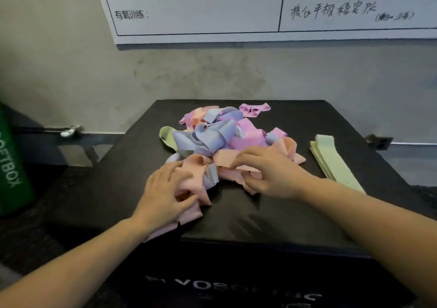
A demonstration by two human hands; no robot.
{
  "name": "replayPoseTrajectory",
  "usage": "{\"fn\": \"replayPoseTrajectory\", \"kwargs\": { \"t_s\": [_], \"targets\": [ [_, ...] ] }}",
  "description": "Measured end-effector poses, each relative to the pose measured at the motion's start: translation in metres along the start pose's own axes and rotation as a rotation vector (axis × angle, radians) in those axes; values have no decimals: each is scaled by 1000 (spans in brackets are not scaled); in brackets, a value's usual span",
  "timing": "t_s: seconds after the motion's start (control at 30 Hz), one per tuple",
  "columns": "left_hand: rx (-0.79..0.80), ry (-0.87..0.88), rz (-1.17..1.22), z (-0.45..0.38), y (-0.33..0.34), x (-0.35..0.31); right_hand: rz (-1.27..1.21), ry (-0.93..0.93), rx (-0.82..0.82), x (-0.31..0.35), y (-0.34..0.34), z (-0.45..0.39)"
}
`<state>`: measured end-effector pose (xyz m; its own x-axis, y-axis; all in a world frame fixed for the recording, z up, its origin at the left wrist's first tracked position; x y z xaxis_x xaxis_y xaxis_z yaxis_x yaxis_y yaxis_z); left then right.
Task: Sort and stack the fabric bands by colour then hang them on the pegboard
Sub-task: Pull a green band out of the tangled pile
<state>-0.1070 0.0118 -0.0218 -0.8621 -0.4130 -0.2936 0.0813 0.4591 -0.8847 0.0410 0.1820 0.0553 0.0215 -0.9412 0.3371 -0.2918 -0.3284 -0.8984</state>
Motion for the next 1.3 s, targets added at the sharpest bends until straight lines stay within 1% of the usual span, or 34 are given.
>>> {"fn": "replayPoseTrajectory", "kwargs": {
  "t_s": [0.1,0.23,0.3,0.4,0.5,0.6,0.67,0.73,0.8,0.93,1.0,1.03,1.13,1.17,1.23,1.3],
  "targets": [
    [22,-7,51,1,6,19,-3,-39,72,28,30,-39],
    [88,113,54,-7,16,26,-40,-66,151,63,60,-90],
    [115,138,127,-12,21,26,-28,-83,197,75,77,-115],
    [83,141,230,-18,21,27,32,-84,271,77,107,-150],
    [46,119,195,-16,24,30,73,-43,295,66,128,-181],
    [-3,50,170,-13,23,39,132,14,351,46,143,-204],
    [1,20,147,-13,24,42,171,75,380,22,147,-212],
    [3,13,126,-13,25,45,204,159,373,-6,147,-218],
    [-7,-3,149,-13,25,48,242,246,385,-29,151,-222],
    [-25,-23,155,-13,23,50,337,322,460,-38,170,-225],
    [-27,-31,165,-13,23,50,378,340,417,-34,170,-229],
    [-25,-36,170,-13,23,51,375,337,362,-32,168,-232],
    [-16,-43,181,-12,24,51,264,327,137,-24,154,-236],
    [-22,-41,181,-11,23,51,265,307,100,-21,152,-233],
    [-24,-40,178,-12,22,50,304,234,76,-11,146,-227],
    [-20,-41,175,-12,23,50,283,172,68,0,137,-219]
  ]
}}
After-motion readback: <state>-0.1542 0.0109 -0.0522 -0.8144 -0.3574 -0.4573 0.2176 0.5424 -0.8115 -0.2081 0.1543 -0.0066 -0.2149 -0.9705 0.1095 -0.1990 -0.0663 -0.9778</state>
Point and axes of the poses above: each hand's wrist, its own z-axis away from the middle knuckle, its own y-axis out of the palm, x = y × z, the point moved 9 cm from there along -z, towards the middle knuckle, and after that the axes turned 5 degrees about y, right-handed, at the moved point
